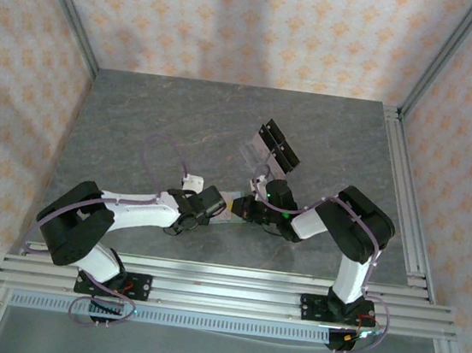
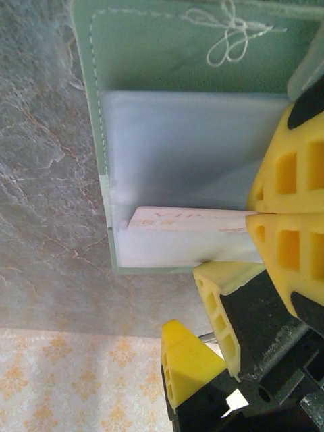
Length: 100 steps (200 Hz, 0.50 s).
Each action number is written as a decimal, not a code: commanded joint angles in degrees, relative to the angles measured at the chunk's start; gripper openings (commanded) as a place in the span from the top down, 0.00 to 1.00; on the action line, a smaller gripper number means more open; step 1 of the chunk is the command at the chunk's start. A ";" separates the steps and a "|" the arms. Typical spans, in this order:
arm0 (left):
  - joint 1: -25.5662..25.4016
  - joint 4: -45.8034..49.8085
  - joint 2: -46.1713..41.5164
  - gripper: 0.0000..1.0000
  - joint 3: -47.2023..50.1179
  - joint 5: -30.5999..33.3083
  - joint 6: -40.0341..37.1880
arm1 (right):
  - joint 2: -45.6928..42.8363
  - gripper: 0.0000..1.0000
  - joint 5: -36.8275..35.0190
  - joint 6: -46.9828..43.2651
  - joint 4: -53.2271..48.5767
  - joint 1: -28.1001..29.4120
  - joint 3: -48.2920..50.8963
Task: Put the credit cards into the card holder
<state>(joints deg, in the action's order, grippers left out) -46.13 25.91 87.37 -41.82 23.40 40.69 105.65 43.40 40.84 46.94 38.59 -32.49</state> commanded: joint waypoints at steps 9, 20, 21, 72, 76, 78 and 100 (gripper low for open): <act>-0.52 3.01 0.23 0.00 1.04 1.52 0.71 | 1.93 1.00 1.78 -2.43 -4.22 0.35 -1.71; -0.58 2.92 0.17 0.00 0.98 1.56 0.71 | 2.18 1.00 1.94 -2.69 -4.83 0.35 -2.17; -0.56 2.92 0.21 0.00 1.01 1.56 0.71 | 2.19 1.00 1.99 -2.74 -4.88 0.35 -2.20; -0.55 2.83 0.25 0.00 0.79 1.48 0.62 | 3.42 1.00 2.22 -3.13 -7.06 0.52 -4.30; -0.54 2.83 0.25 0.00 0.79 1.48 0.62 | 3.64 1.00 2.37 -3.15 -7.16 0.60 -4.45; -0.54 2.83 0.25 0.00 0.78 1.48 0.62 | 3.68 1.00 2.34 -3.12 -7.20 0.61 -4.54; -0.64 2.82 0.17 0.00 0.80 1.49 0.67 | 4.24 1.00 2.35 -3.31 -8.26 1.21 -5.71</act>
<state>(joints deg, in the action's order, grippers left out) -46.13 25.91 87.37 -41.82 23.40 40.69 108.01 45.80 39.33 42.72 38.72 -36.84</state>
